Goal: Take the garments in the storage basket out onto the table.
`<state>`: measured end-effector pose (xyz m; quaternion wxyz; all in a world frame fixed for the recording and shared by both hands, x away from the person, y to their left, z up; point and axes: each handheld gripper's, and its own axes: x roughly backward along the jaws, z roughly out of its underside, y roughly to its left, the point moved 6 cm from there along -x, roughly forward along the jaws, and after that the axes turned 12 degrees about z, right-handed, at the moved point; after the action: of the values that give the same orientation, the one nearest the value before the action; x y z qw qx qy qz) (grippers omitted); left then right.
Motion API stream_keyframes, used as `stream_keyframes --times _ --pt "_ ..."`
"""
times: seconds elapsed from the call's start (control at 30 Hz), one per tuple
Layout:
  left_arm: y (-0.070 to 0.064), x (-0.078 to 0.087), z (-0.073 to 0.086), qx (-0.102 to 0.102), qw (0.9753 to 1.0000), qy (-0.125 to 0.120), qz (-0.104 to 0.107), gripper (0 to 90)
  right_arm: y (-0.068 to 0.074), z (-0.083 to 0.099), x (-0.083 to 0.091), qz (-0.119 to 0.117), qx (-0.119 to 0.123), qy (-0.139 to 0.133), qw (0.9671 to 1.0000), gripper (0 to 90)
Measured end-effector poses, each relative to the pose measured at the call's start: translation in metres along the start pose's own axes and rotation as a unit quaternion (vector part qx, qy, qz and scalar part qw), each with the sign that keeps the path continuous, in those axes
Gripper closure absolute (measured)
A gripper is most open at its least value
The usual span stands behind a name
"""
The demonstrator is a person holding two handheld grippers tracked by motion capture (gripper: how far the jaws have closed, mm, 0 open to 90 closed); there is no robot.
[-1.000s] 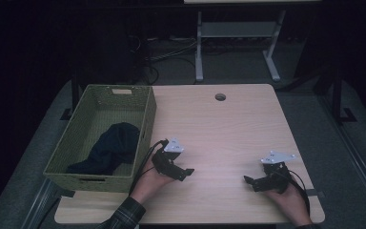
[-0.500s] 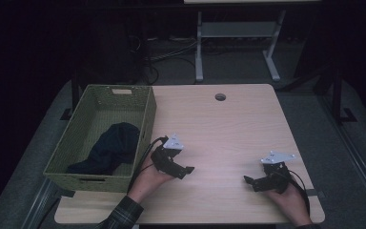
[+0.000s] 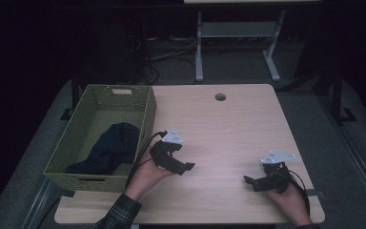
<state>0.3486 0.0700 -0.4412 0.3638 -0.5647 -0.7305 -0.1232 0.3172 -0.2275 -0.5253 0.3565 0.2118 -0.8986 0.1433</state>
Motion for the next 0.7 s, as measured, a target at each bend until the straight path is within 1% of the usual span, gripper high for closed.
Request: stream_keyframes --times 0.03,0.1,0.23,0.3,0.43,0.47,0.53,0.67,0.7 --pt "0.000 0.002 -0.002 -0.002 1.0000 0.002 0.001 14.3 0.000 0.000 0.000 0.000 0.000 0.000 1.0000 2.5" --pt "-0.001 0.005 -0.006 0.003 1.0000 -0.004 0.007 14.2 0.000 0.000 0.000 0.000 0.000 0.000 1.0000 2.5" --pt "0.000 0.009 -0.009 -0.001 1.0000 0.000 0.007 14.2 0.000 0.000 0.000 0.000 0.000 0.000 1.0000 2.5" --pt "0.002 0.012 -0.011 0.001 1.0000 -0.003 0.006 14.3 0.000 0.000 0.000 0.000 0.000 0.000 1.0000 2.5" --pt "0.005 0.020 -0.015 0.000 1.0000 -0.005 0.008 14.6 0.000 0.000 0.000 0.000 0.000 0.000 1.0000 2.5" --pt "0.004 0.021 -0.016 0.003 0.9999 -0.006 0.009 14.6 0.000 0.000 0.000 0.000 0.001 -0.001 1.0000 2.5" --pt "0.006 0.024 -0.018 -0.003 1.0000 -0.003 0.008 14.6 0.000 0.000 0.000 0.000 0.000 0.000 1.0000 2.5" --pt "0.006 0.029 -0.021 0.001 0.9999 -0.008 0.010 14.6 0.000 0.000 0.000 0.001 0.000 0.000 1.0000 2.5" --pt "0.007 0.030 -0.022 -0.002 0.9999 -0.005 0.009 14.6 0.000 0.000 0.000 0.001 0.000 -0.001 1.0000 2.5"
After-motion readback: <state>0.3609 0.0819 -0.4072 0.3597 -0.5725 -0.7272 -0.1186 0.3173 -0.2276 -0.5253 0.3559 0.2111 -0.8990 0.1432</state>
